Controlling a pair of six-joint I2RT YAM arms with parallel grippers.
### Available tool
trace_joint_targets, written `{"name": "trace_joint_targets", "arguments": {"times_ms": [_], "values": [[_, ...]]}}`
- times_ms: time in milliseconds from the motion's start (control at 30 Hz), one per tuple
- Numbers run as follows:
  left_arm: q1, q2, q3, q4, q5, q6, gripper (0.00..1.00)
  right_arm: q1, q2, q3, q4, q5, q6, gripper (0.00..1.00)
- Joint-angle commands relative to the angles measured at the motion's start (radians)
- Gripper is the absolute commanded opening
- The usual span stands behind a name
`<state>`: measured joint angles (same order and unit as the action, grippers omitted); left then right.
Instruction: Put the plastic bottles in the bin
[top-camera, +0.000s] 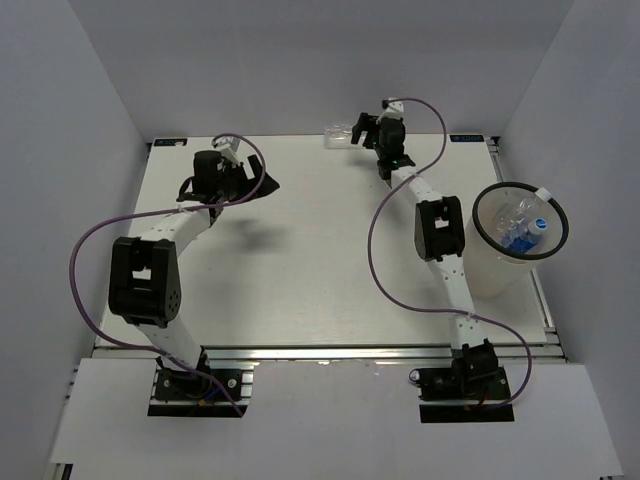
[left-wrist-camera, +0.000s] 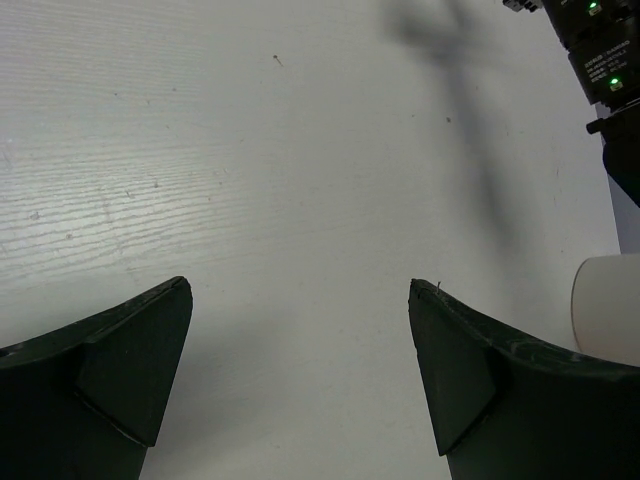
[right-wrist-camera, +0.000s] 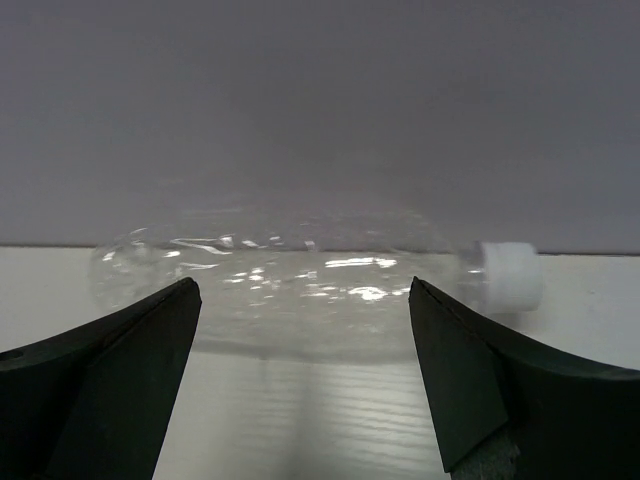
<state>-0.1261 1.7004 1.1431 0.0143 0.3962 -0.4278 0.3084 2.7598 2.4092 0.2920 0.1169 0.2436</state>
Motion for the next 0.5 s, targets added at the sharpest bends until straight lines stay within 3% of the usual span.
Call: {"name": "trace_joint_targets", "arguments": {"times_ms": [0, 467], "values": [[0.006, 0.013, 0.038, -0.01, 0.033, 0.029, 0.98, -0.048, -0.005, 0.071, 0.249, 0.023, 0.112, 0.89], [0.006, 0.085, 0.129, -0.059, 0.03, 0.066, 0.98, -0.029, 0.196, 0.113, 0.361, -0.008, 0.255, 0.89]]}}
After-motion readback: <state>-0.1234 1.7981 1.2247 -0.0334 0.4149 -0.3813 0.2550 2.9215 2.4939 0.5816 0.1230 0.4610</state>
